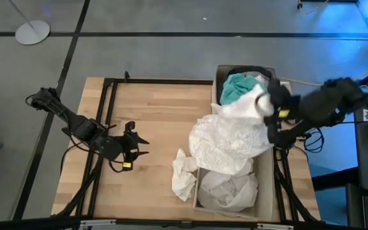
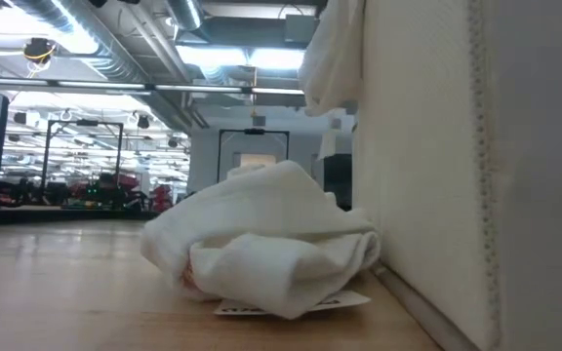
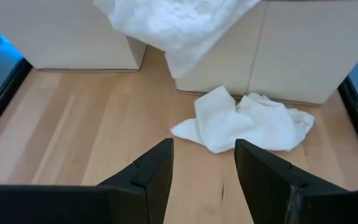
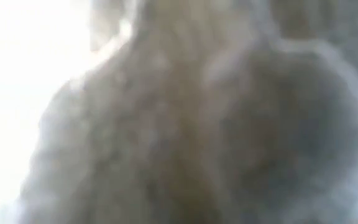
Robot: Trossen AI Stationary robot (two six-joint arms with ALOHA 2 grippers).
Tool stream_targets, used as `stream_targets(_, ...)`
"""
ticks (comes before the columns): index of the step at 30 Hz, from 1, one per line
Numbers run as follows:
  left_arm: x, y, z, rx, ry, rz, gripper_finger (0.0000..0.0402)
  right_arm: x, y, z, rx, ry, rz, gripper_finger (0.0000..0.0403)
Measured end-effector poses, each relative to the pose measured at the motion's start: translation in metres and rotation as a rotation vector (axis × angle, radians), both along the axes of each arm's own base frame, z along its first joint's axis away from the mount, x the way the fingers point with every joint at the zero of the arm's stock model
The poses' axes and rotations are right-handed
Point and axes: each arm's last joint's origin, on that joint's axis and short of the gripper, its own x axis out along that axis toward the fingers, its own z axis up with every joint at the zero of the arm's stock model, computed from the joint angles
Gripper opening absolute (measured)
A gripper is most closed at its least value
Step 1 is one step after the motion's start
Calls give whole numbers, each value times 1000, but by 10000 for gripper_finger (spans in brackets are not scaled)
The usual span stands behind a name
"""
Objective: Sort clothes
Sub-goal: Put the white dress into the bottom laundry organizer
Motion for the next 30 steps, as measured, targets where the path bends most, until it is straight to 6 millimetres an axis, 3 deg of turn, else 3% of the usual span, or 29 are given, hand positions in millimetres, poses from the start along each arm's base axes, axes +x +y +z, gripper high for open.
stream_targets(5, 5, -3, 0, 11, -19, -12, 162, 6, 33, -25, -28, 121, -59, 47)
stream_targets(8, 8, -5, 0, 24, -32, -29, 162, 10, 56, -50, -35, 182, -104, 47)
stream_targets(12, 10, -7, 2, 34, -55, -45, 162, 17, 87, -101, -35, 284, -167, 47)
stream_targets(16, 12, -7, 4, 44, -75, -59, 162, 18, 105, -159, -27, 375, -284, 47)
stream_targets(24, 12, -8, 5, 45, -90, -65, 162, 12, 118, -270, 37, 506, -428, 48)
stream_targets(30, 13, -8, 5, 28, -93, -56, 162, 16, 109, -324, 139, 627, -451, 81)
